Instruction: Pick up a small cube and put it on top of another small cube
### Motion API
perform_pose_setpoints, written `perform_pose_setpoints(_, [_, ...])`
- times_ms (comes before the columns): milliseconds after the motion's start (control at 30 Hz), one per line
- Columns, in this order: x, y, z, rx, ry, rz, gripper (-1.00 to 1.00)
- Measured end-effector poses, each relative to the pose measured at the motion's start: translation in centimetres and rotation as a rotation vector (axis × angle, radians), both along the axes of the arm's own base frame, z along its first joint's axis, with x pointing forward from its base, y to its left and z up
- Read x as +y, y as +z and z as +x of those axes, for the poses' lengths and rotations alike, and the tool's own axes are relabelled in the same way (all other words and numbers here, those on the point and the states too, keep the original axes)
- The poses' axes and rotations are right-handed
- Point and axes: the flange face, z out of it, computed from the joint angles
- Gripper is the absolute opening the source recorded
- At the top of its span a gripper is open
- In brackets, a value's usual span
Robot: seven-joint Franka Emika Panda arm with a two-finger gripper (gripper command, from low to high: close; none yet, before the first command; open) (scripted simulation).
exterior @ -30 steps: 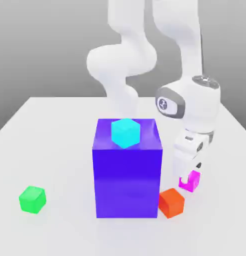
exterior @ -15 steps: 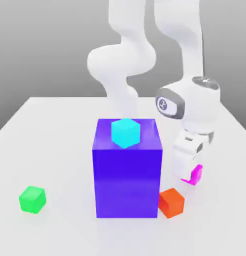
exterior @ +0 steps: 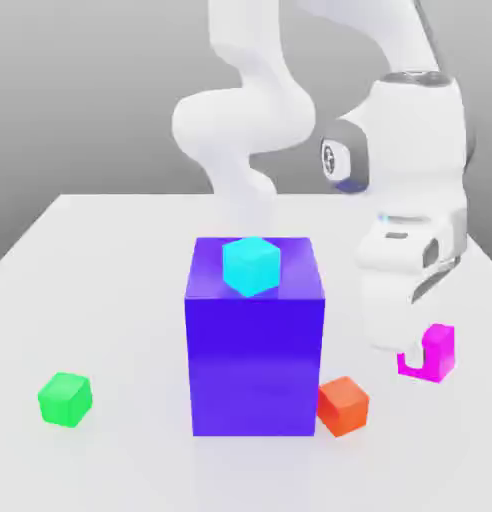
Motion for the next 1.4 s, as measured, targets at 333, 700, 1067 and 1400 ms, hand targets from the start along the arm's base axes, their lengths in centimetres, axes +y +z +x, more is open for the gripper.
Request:
perform_pose_setpoints(333, [-20.7, 2.0, 4.6, -0.006, -0.249, -0.052, -1.0])
perform_pose_setpoints(700, [-42.8, -6.4, -11.9, 0.295, -0.716, -0.041, -1.0])
perform_pose_setpoints(1067, [-41.4, -9.2, -10.6, 0.295, -0.67, -0.052, -1.0])
perform_pose_setpoints(1400, [-41.2, -13.6, -11.4, 0.313, -0.675, -0.045, 1.0])
